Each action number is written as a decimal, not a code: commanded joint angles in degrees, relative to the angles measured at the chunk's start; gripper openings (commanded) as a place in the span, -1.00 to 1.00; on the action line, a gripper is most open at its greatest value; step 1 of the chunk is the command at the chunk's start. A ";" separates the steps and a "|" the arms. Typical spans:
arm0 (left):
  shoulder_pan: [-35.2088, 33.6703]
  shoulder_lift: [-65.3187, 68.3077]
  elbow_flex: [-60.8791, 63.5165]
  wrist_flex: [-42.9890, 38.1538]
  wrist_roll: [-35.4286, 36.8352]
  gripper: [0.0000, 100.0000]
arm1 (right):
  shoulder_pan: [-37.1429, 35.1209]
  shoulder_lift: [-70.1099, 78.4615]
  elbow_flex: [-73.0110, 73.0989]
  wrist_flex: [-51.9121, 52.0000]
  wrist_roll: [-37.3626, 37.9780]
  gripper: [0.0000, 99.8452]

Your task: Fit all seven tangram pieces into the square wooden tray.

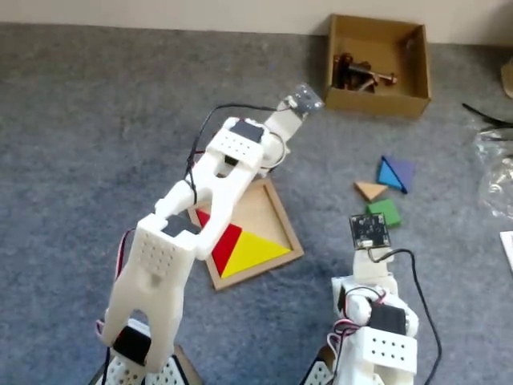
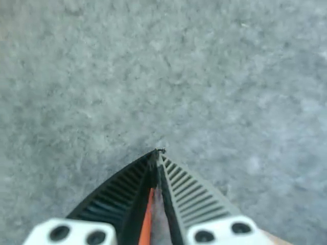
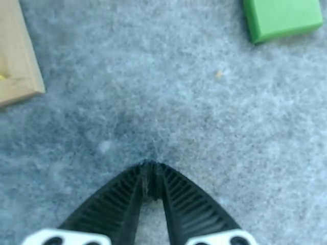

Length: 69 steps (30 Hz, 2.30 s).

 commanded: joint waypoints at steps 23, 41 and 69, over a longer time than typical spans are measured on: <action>-6.81 -1.89 0.22 9.85 0.35 -0.99 | 1.71 0.13 1.19 -1.54 0.70 -0.98; -15.16 -1.98 0.22 9.93 0.35 -0.99 | 1.71 0.13 1.19 -1.54 0.70 -0.98; -24.22 -12.35 -6.73 28.84 -7.56 -0.99 | 1.71 0.13 1.19 -1.54 0.70 -0.98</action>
